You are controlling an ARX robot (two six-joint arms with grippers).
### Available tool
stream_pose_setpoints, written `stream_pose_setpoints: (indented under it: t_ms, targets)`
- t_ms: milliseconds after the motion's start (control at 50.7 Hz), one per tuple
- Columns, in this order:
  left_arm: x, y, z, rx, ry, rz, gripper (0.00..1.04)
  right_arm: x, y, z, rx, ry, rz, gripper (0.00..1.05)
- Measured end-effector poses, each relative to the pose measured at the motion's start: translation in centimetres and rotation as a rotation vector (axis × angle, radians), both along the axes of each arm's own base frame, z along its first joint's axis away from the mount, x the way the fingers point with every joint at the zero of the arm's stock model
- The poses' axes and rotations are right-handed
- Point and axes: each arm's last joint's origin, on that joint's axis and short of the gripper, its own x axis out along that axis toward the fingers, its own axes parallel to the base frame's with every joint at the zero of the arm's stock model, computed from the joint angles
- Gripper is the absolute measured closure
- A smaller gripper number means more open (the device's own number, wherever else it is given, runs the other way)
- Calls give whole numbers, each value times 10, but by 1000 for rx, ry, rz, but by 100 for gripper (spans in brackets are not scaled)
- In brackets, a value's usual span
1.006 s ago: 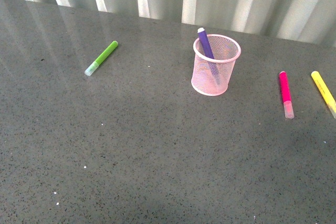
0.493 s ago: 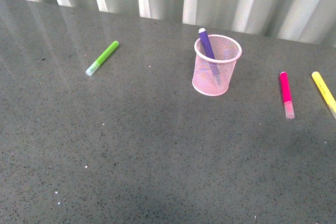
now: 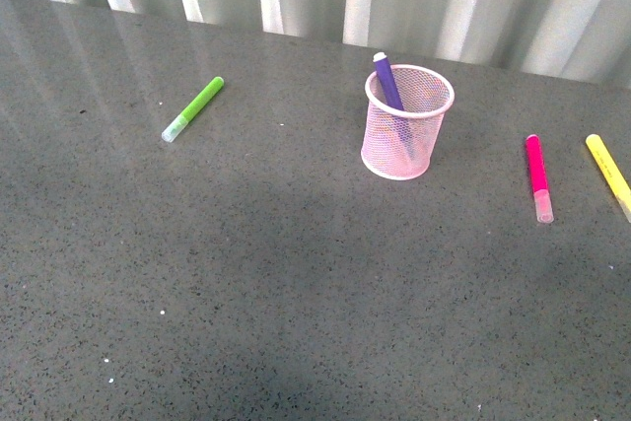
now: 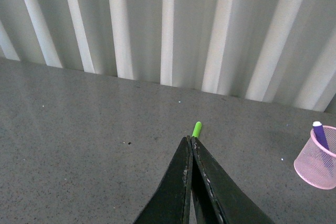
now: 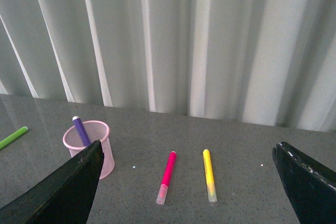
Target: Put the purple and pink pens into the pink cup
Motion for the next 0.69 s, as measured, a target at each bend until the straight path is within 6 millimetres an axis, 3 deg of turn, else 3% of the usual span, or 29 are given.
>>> stream_pose_setpoints:
  t_ms: [690]
  targets:
    - [-31,0,-23,0,-2,0,101,0,0,0,0,0,0,7]
